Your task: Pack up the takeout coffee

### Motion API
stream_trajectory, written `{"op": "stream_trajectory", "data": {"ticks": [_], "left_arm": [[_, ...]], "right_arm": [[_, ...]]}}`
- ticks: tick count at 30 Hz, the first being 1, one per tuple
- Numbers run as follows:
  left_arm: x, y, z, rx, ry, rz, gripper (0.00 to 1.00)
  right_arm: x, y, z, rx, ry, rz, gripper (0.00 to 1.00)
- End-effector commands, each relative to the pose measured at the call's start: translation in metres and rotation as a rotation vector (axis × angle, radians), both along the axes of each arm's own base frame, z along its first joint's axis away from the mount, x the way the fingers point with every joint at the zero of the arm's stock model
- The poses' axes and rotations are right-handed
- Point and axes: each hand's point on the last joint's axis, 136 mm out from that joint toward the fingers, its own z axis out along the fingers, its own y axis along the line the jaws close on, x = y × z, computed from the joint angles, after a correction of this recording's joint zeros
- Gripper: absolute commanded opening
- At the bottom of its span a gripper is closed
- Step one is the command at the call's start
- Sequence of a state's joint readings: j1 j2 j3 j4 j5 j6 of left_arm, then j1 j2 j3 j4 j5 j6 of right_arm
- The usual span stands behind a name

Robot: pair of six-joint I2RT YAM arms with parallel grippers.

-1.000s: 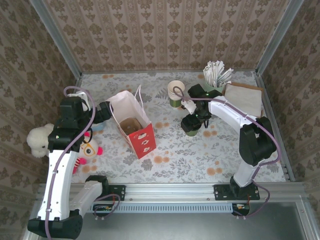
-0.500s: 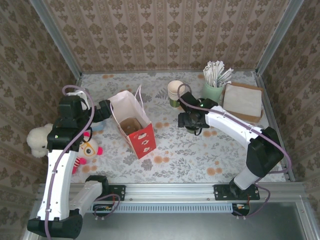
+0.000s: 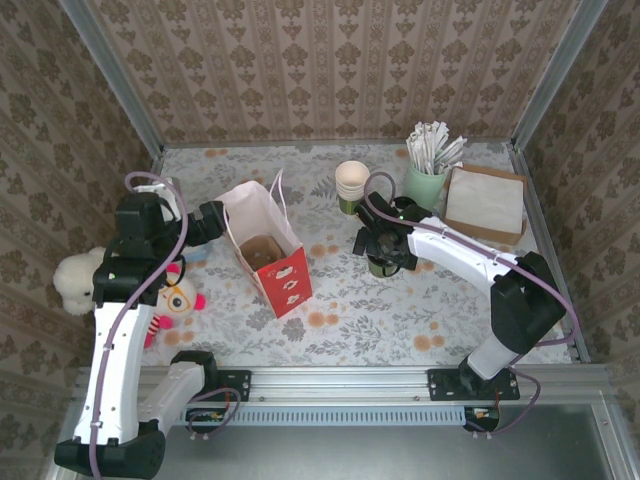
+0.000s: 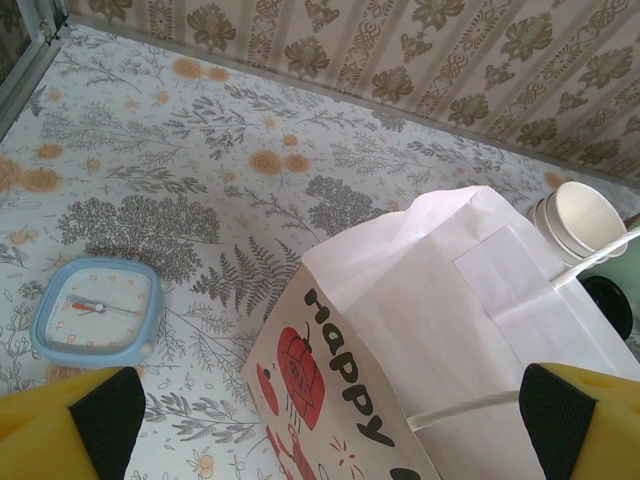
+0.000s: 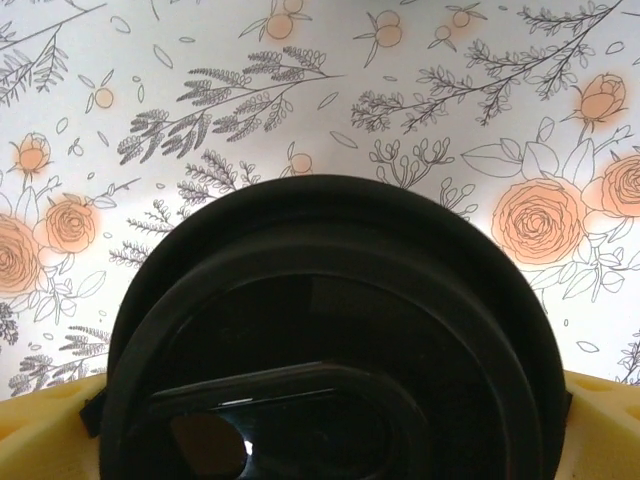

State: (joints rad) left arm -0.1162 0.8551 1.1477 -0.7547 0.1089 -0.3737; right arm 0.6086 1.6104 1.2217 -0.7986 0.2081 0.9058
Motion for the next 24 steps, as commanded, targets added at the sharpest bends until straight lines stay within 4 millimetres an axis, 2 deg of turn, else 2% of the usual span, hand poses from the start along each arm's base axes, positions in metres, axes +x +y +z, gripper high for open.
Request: {"op": "stream_trajectory", "data": {"ticks": [1, 4, 10, 15, 24], "left_arm": [[-0.002, 0.001, -0.001, 0.000, -0.007, -0.003, 1.00], [-0.005, 0.008, 0.000, 0.025, -0.008, 0.027, 1.00], [-0.009, 0.023, -0.010, 0.078, 0.027, 0.096, 1.00], [-0.011, 0.024, -0.012, 0.089, 0.026, 0.096, 1.00], [-0.014, 0.026, -0.014, 0.113, 0.038, 0.094, 1.00]], "right_arm": [[-0.006, -0.005, 0.003, -0.028, 0.068, 0.101, 1.00], [-0.012, -0.016, 0.004, -0.070, 0.103, 0.183, 1.00], [-0.019, -0.011, -0.004, -0.055, 0.171, 0.284, 1.00], [-0.015, -0.011, -0.011, -0.080, 0.180, 0.320, 1.00], [-0.014, -0.018, -0.001, -0.178, 0.226, 0.517, 1.00]]}}
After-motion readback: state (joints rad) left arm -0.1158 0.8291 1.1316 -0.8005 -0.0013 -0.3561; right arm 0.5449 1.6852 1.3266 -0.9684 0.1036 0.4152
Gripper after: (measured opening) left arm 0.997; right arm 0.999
